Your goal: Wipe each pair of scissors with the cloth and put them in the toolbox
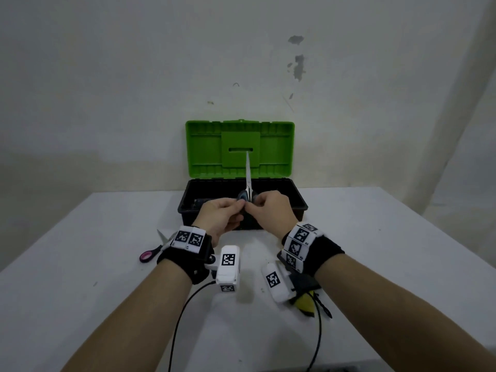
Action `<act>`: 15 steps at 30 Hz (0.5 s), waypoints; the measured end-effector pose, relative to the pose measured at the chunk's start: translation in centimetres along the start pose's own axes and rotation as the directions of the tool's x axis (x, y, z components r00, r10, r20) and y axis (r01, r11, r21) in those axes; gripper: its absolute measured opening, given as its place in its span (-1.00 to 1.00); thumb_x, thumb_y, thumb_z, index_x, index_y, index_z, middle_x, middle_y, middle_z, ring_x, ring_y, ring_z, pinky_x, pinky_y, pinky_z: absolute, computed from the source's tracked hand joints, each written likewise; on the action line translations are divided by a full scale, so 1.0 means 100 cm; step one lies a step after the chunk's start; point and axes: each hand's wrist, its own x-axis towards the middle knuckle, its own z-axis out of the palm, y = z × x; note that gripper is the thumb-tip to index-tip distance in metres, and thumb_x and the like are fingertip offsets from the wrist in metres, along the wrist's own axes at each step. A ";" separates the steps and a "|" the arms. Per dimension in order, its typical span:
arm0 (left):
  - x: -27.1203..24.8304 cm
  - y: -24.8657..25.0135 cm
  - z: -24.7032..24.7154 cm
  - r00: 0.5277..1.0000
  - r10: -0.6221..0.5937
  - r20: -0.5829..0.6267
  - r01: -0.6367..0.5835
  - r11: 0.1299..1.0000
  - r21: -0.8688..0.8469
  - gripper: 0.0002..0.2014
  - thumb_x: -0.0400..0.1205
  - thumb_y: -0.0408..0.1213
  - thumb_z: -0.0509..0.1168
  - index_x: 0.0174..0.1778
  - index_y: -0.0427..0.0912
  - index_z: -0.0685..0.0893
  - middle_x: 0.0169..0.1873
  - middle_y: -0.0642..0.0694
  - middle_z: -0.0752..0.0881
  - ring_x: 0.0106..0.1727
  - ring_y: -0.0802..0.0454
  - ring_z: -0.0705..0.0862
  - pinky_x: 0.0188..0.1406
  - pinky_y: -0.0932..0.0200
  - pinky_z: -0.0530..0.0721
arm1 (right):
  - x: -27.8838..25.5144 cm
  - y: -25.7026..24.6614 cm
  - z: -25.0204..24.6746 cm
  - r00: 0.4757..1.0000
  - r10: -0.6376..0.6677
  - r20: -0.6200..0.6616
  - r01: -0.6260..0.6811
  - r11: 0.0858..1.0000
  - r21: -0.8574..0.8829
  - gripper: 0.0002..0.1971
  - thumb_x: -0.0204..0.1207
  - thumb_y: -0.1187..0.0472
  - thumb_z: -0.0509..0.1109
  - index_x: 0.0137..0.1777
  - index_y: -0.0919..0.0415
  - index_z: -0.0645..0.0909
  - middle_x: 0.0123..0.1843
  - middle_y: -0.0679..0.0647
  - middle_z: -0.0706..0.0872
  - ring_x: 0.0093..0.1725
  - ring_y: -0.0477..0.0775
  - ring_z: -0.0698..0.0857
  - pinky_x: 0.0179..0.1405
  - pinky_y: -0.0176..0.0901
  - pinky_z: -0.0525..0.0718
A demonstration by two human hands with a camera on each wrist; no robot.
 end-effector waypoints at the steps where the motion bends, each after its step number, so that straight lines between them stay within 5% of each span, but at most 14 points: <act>1: 0.004 0.004 -0.004 1.000 0.024 -0.002 -0.024 0.999 0.044 -0.94 0.64 -0.28 0.43 -0.06 -0.18 0.78 -0.37 0.00 0.76 -0.36 0.14 0.69 -0.11 0.17 0.70 | 0.006 -0.003 0.004 1.000 0.014 0.004 -0.014 1.000 0.008 -0.62 0.46 0.03 0.51 -0.38 0.37 0.65 -0.49 0.09 0.61 -0.48 -0.05 0.53 -0.54 -0.43 0.41; 4: 0.020 0.016 -0.021 0.995 0.096 -0.006 -0.094 0.982 0.161 -0.88 0.64 -0.27 0.44 0.02 -0.23 0.80 -0.23 -0.09 0.81 -0.25 0.07 0.73 -0.07 0.18 0.66 | 0.030 -0.016 0.014 0.998 0.056 0.014 -0.056 0.998 0.002 -0.64 0.44 0.08 0.52 -0.46 0.30 0.58 -0.53 0.09 0.53 -0.52 -0.01 0.48 -0.68 -0.46 0.36; 7: 0.042 0.027 -0.050 0.988 0.145 -0.049 -0.126 0.953 0.276 -0.79 0.69 -0.21 0.38 0.18 -0.20 0.75 0.03 -0.17 0.80 0.01 -0.06 0.75 -0.01 0.15 0.69 | 0.061 -0.028 0.031 0.991 0.118 0.059 -0.115 0.991 -0.062 -0.64 0.44 0.05 0.52 -0.41 0.29 0.56 -0.49 0.15 0.55 -0.49 0.04 0.52 -0.52 -0.26 0.54; 12: 0.085 0.016 -0.111 0.982 0.140 -0.129 -0.032 0.792 0.610 -0.40 0.67 0.12 0.19 0.57 -0.13 0.49 0.48 -0.14 0.57 0.51 -0.19 0.51 0.56 -0.12 0.42 | 0.097 -0.038 0.076 0.949 0.265 0.170 -0.223 0.947 -0.232 -0.56 0.46 0.01 0.54 -0.40 0.24 0.39 -0.41 0.09 0.47 -0.57 -0.01 0.42 -0.67 -0.25 0.35; 15: 0.097 0.002 -0.127 0.986 0.078 -0.147 0.041 0.744 0.667 -0.53 0.78 -0.12 0.07 0.54 -0.34 0.47 0.51 -0.31 0.50 0.57 -0.28 0.43 0.56 0.00 0.33 | 0.110 -0.041 0.105 0.944 0.284 0.168 -0.211 0.911 -0.354 -0.60 0.49 0.04 0.51 -0.37 0.24 0.42 -0.44 0.05 0.44 -0.50 0.01 0.45 -0.54 -0.17 0.51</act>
